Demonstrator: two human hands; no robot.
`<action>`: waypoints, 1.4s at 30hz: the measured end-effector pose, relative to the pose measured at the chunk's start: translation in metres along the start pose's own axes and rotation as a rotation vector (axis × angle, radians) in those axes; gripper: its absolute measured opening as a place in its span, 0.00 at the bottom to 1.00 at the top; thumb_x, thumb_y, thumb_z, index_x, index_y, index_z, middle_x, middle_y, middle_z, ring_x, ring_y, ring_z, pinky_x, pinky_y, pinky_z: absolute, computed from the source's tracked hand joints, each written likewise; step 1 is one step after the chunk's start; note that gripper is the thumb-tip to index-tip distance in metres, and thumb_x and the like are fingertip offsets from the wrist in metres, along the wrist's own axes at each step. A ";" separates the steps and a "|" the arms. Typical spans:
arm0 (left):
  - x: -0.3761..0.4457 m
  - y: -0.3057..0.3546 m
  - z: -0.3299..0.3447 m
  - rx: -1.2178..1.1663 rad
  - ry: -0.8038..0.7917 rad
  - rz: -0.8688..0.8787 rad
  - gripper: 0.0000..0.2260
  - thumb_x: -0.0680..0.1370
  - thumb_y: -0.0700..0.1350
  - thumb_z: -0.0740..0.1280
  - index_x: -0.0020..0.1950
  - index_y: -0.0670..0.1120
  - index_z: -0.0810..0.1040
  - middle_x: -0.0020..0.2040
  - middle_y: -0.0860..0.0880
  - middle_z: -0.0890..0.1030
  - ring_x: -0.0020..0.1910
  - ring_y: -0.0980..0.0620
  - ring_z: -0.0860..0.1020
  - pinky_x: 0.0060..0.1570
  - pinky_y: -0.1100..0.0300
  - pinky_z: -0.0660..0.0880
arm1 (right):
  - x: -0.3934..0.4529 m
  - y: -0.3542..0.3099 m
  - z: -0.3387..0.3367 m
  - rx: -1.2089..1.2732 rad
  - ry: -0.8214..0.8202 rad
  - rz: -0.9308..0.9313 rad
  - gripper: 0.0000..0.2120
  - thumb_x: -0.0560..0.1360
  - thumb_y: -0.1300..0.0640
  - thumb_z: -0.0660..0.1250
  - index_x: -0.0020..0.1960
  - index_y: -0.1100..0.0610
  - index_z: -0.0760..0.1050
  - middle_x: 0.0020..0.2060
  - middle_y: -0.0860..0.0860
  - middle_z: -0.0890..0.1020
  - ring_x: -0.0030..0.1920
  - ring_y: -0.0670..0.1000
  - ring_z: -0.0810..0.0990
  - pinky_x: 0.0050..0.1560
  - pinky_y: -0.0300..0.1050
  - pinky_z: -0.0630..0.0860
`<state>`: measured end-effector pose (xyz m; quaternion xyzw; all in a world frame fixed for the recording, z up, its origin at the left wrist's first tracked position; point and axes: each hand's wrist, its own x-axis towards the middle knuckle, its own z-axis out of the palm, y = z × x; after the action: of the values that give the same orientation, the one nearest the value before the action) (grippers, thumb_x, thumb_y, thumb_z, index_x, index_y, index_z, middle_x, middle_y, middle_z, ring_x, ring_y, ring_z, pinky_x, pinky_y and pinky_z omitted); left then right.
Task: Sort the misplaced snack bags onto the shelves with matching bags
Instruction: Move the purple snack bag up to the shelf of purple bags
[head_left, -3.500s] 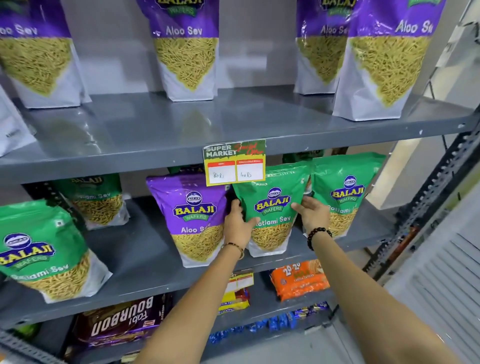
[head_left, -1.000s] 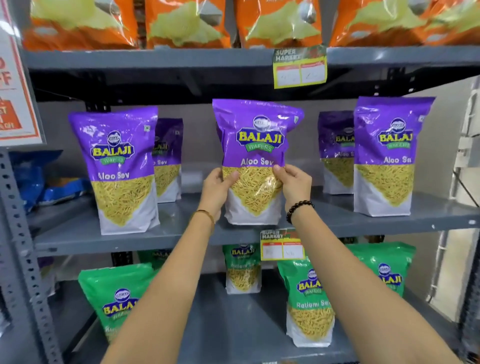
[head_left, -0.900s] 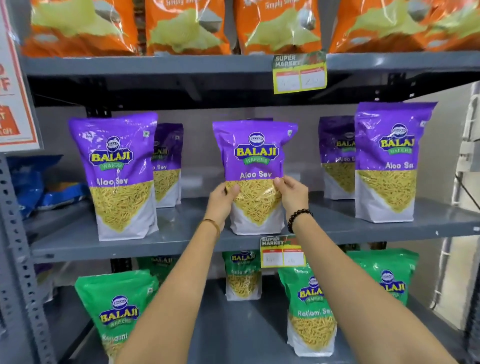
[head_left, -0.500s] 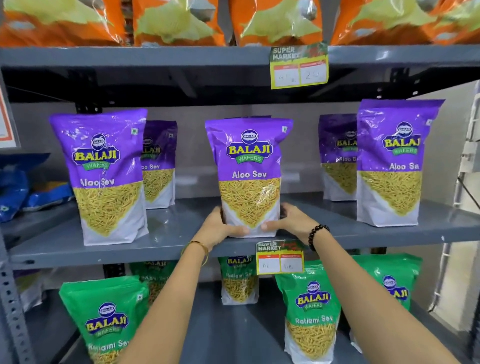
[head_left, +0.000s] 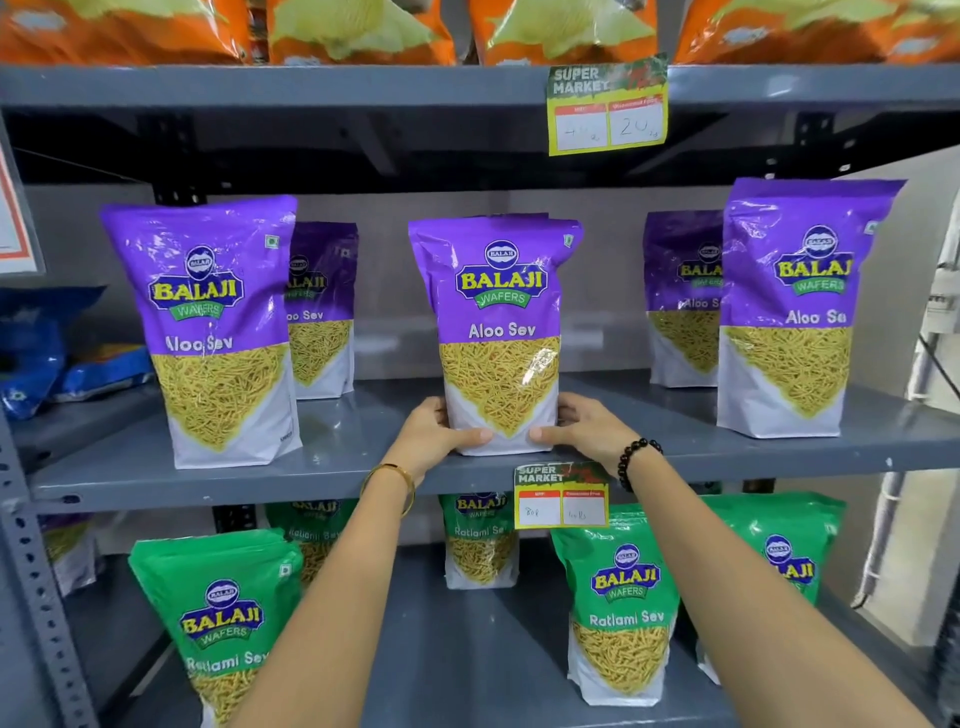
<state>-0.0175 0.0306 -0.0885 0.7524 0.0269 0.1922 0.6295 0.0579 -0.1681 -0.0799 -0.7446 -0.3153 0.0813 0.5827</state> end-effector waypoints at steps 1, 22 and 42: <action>0.000 0.000 0.000 -0.003 0.001 0.001 0.25 0.63 0.38 0.77 0.56 0.42 0.70 0.54 0.46 0.78 0.54 0.48 0.78 0.53 0.57 0.74 | 0.000 0.000 0.000 0.000 0.003 0.003 0.24 0.68 0.62 0.72 0.63 0.60 0.71 0.57 0.54 0.79 0.53 0.49 0.79 0.49 0.36 0.75; -0.002 0.000 -0.001 -0.005 -0.007 0.019 0.22 0.65 0.36 0.75 0.55 0.42 0.72 0.54 0.45 0.79 0.53 0.48 0.78 0.52 0.58 0.74 | -0.005 -0.003 0.003 -0.004 0.021 0.029 0.19 0.67 0.62 0.73 0.56 0.56 0.73 0.49 0.49 0.80 0.47 0.42 0.78 0.43 0.34 0.74; -0.015 0.002 0.001 0.055 0.158 0.126 0.42 0.60 0.51 0.78 0.69 0.44 0.64 0.70 0.45 0.70 0.69 0.49 0.68 0.70 0.51 0.64 | -0.014 -0.002 0.009 0.031 0.305 -0.073 0.39 0.66 0.55 0.74 0.72 0.61 0.60 0.72 0.57 0.67 0.71 0.53 0.66 0.71 0.52 0.64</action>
<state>-0.0316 0.0245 -0.0907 0.7520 0.0342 0.2895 0.5911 0.0422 -0.1686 -0.0846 -0.7271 -0.2489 -0.0489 0.6380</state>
